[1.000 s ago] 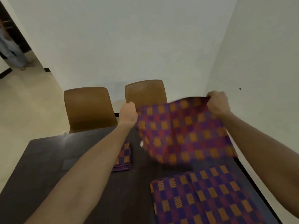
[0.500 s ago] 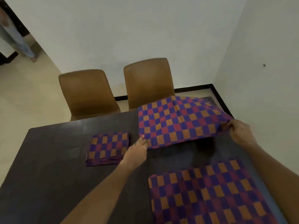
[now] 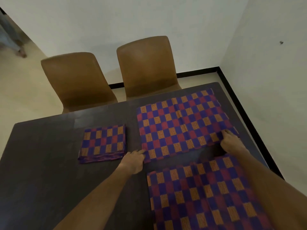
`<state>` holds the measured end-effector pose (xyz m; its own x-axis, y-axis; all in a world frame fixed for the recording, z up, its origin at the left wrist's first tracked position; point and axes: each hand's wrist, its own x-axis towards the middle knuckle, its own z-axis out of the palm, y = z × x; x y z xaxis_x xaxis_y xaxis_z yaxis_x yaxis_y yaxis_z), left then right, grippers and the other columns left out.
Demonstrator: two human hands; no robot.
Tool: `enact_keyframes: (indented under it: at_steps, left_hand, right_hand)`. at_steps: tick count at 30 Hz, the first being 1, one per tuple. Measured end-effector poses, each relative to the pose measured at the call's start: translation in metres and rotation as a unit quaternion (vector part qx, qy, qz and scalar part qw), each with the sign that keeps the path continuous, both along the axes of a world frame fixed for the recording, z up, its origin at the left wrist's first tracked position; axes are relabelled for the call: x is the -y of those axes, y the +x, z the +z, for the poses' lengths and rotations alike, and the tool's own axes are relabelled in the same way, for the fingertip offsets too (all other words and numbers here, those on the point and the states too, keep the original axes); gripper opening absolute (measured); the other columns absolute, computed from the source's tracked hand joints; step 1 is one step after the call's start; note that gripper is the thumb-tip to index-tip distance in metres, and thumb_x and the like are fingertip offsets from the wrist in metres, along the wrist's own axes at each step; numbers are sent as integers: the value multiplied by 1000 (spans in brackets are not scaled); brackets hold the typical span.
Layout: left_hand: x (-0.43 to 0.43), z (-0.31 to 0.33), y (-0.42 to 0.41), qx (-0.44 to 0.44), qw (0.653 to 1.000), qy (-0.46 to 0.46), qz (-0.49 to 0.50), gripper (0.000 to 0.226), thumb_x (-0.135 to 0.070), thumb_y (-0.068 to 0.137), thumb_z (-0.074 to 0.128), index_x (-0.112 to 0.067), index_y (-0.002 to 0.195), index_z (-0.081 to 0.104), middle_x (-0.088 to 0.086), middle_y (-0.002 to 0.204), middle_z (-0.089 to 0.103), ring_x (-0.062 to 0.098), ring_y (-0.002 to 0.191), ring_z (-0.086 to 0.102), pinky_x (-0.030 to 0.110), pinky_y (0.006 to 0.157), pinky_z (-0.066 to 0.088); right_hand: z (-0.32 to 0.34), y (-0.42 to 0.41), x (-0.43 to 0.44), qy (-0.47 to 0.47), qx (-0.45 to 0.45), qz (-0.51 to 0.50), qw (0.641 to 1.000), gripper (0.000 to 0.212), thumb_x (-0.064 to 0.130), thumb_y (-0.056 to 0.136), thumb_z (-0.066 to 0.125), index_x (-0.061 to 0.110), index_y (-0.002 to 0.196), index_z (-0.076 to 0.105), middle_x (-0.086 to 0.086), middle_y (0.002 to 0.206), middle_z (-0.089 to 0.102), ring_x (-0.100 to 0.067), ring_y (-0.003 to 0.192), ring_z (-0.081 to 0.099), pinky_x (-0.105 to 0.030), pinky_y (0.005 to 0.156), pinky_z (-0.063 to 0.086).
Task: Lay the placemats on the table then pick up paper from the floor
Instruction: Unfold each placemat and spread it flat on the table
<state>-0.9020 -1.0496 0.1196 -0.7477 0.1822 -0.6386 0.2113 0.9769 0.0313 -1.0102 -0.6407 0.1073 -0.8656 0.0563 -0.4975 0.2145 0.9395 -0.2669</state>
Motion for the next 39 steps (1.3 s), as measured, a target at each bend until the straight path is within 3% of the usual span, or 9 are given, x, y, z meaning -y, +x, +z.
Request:
enact_keyframes:
  at_steps: [5, 10, 14, 22, 26, 29, 33, 36, 39]
  left_hand:
    - [-3, 1, 1, 0, 1000, -7, -1, 46, -20, 97, 50, -13, 142, 47, 4, 161, 30, 28, 148, 27, 49, 119, 26]
    - [-4, 6, 6, -19, 1000, -6, 9, 46, -20, 98, 48, -10, 142, 45, 8, 160, 29, 29, 148, 27, 48, 119, 26]
    - [7, 16, 18, -44, 998, 3, 34, 41, -18, 95, 48, -10, 136, 49, 11, 150, 42, 30, 136, 43, 44, 111, 33]
    - [90, 42, 35, -100, 987, -21, 124, 43, -21, 94, 49, -9, 135, 53, 13, 145, 45, 32, 130, 49, 44, 107, 35]
    - [140, 39, 53, -99, 979, -14, 175, 40, -20, 93, 50, -8, 131, 55, 13, 141, 48, 32, 128, 50, 43, 106, 37]
    - [170, 27, 66, -81, 975, -3, 205, 49, -20, 93, 50, -8, 140, 48, 13, 152, 40, 31, 139, 41, 44, 112, 33]
    - [193, 12, 74, -59, 974, 14, 220, 67, -20, 96, 49, -9, 156, 21, 12, 166, 15, 30, 152, 17, 44, 123, 20]
    - [198, 4, 74, -58, 972, 35, 225, 68, -21, 99, 46, -10, 158, 14, 12, 167, 8, 30, 154, 10, 44, 125, 14]
    - [201, 0, 71, -70, 969, 53, 229, 64, -22, 101, 45, -9, 157, 18, 13, 166, 13, 30, 153, 12, 45, 125, 15]
  right_hand:
    - [-3, 8, -1, 31, 10, 26, 999, 50, 10, 90, 43, 4, 140, 37, -16, 151, 35, -44, 131, 42, -57, 107, 36]
    - [17, 28, 32, 72, -86, 35, 993, 46, 10, 90, 45, 4, 136, 45, -20, 138, 46, -43, 128, 42, -54, 102, 39]
    - [28, 35, 94, 59, -121, 111, 985, 49, 18, 88, 43, 7, 135, 49, -18, 138, 49, -41, 125, 46, -53, 100, 41]
    - [36, 44, 270, 12, -98, 289, 952, 42, 7, 90, 44, 6, 131, 53, -15, 147, 43, -36, 134, 41, -49, 107, 36]
    - [26, 44, 341, -35, -86, 331, 939, 41, 9, 93, 42, 11, 132, 54, -8, 146, 46, -36, 129, 47, -50, 99, 42]
    - [19, 30, 382, -88, -81, 325, 938, 39, 16, 97, 43, 9, 134, 51, -10, 142, 49, -37, 125, 50, -49, 98, 46]
    - [15, -5, 415, -106, -47, 275, 954, 47, 28, 101, 43, 10, 144, 41, -14, 147, 46, -37, 131, 46, -53, 105, 41]
    - [19, -27, 428, -70, -19, 279, 958, 38, 30, 100, 49, 11, 132, 50, -15, 131, 57, -34, 119, 55, -48, 98, 48]
    - [25, -34, 435, -44, -33, 287, 956, 13, 23, 95, 57, 15, 104, 62, -10, 108, 66, -29, 101, 63, -44, 87, 54]
